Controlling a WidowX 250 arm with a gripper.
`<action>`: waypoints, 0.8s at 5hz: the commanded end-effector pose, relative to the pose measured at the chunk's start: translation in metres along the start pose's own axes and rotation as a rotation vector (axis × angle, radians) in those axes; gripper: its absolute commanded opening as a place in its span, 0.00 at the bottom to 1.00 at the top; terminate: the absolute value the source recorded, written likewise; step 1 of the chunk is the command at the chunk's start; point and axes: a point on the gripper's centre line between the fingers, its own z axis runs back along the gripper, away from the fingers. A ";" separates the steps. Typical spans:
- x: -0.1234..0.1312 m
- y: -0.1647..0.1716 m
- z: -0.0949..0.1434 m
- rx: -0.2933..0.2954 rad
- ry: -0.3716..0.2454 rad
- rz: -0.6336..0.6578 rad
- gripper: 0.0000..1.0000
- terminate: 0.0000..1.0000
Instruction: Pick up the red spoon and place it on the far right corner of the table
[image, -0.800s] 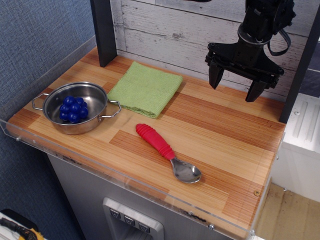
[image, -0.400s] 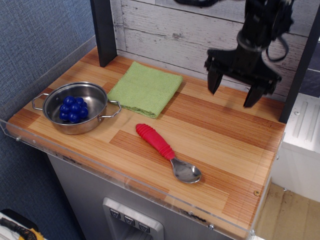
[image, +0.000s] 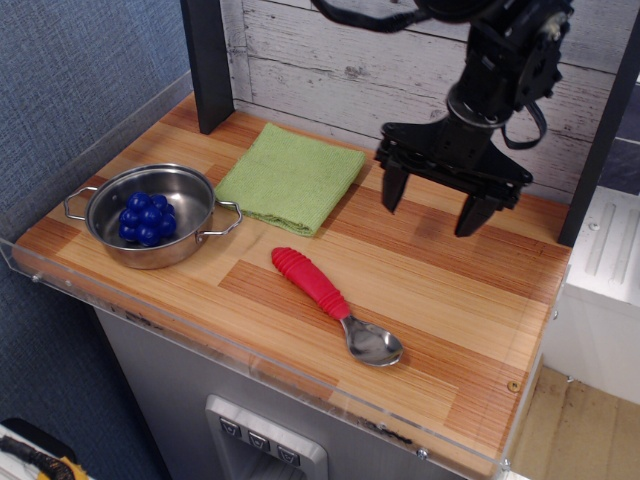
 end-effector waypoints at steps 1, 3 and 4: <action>-0.017 0.028 0.023 -0.011 0.011 0.292 1.00 0.00; -0.046 0.047 0.014 -0.053 0.050 0.525 1.00 0.00; -0.056 0.052 0.015 -0.042 0.031 0.602 1.00 0.00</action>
